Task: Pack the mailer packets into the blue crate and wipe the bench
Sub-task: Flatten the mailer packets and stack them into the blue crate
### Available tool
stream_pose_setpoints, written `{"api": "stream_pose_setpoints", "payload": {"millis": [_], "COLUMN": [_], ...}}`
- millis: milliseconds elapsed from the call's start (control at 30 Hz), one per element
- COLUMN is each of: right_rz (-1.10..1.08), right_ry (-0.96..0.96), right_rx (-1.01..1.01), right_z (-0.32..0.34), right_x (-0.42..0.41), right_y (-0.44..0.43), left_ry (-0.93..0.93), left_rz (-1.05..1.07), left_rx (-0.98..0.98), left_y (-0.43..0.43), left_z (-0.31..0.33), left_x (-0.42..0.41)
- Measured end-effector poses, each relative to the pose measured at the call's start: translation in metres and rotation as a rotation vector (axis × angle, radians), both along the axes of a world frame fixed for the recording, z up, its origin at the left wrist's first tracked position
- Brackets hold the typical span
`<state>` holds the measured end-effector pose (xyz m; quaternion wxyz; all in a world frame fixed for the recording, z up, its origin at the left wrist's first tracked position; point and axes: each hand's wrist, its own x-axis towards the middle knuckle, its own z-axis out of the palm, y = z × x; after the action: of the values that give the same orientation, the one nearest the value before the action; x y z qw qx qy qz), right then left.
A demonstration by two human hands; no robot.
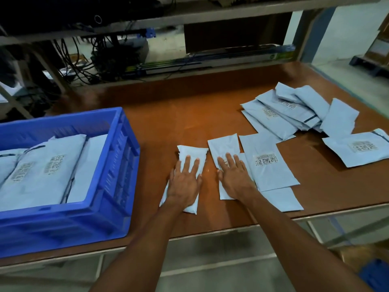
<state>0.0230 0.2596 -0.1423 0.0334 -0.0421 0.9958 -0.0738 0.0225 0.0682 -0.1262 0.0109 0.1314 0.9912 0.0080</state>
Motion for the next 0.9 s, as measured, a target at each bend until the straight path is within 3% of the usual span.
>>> {"api": "stream_pose_setpoints", "payload": {"millis": [167,300,500,600,767,900], "right_rz": [-0.008,-0.046,0.01,0.088,0.245,0.298], "right_ry": [0.004,0.137,0.473,0.631,0.574,0.416], "right_rx": [-0.01,-0.182,-0.437,-0.545,-0.525,-0.365], "right_z": [0.011,0.035,0.162,0.225,0.256,0.228], "right_x": [0.004,0.006,-0.009,-0.006,0.004,-0.002], "right_y": [-0.004,-0.021,-0.11,-0.17,-0.283,-0.35], "left_ry": [-0.023,0.071,0.5,0.547,0.531,0.333], "left_rz": [-0.062,-0.037,-0.02,-0.003,0.038,0.116], "left_rx": [-0.039,0.097,0.241,0.164,-0.05,-0.072], "left_y": [0.0,-0.009,-0.081,-0.16,-0.318,-0.403], "left_z": [0.019,0.066,0.194,0.24,0.236,0.188], "left_x": [0.0,0.0,-0.003,-0.017,-0.019,-0.011]}}
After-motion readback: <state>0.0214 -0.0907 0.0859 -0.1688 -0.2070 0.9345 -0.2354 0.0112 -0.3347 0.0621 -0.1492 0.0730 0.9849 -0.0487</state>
